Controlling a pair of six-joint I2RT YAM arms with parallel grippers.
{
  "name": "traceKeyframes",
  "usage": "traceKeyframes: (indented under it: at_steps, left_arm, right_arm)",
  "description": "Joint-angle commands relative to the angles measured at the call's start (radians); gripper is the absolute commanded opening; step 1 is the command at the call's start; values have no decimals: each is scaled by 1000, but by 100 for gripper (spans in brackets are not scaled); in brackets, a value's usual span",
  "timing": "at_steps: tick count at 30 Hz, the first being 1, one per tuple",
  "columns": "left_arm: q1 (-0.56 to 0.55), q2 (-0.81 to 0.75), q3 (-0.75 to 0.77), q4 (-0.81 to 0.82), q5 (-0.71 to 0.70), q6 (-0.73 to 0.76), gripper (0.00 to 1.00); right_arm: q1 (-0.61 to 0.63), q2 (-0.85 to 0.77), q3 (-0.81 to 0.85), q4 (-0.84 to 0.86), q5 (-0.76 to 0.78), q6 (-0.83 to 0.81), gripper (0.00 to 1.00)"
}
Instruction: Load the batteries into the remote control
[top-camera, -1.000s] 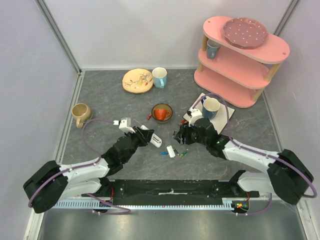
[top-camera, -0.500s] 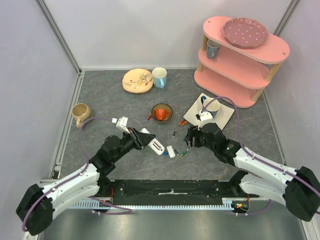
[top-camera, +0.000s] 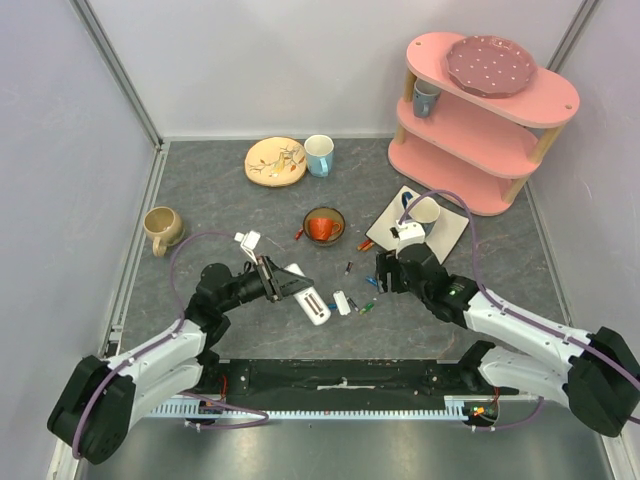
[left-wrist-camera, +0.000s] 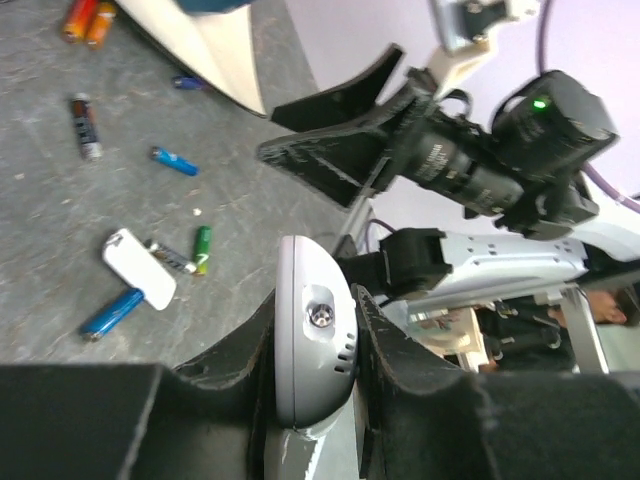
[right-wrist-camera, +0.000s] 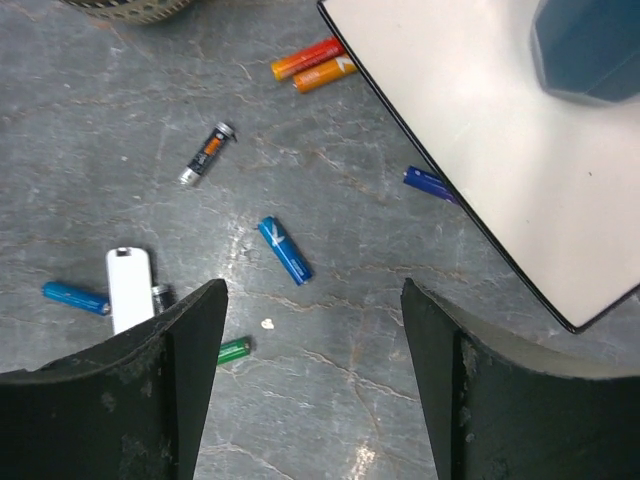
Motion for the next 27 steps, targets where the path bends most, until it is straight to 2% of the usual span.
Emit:
traceKeyframes:
  at_steps: [1, 3, 4, 8, 11, 16, 19, 23, 27]
  left_arm:
    - [18, 76, 9, 274, 136, -111, 2]
    - [27, 125, 15, 317, 165, -140, 2]
    - [27, 170, 12, 391, 177, -156, 2]
    - [27, 270, -23, 603, 235, -233, 2]
    - [27, 275, -23, 624, 263, -243, 2]
    - [26, 216, -14, 553, 269, -191, 2]
    - [26, 153, -29, 500, 248, -145, 2]
    - [26, 87, -42, 427, 211, -99, 2]
    - [26, 60, -31, 342, 206, -82, 2]
  right_arm:
    - [7, 19, 39, -46, 110, 13, 78]
    - [7, 18, 29, -52, 147, 57, 80]
    - [7, 15, 23, -48, 149, 82, 81]
    - [7, 36, 36, -46, 87, 44, 81]
    - [7, 46, 33, -42, 98, 56, 80]
    - [5, 61, 24, -40, 133, 163, 86]
    - [5, 56, 15, -28, 135, 216, 94]
    - [4, 61, -8, 47, 74, 168, 92]
    - [5, 117, 47, 28, 14, 93, 89]
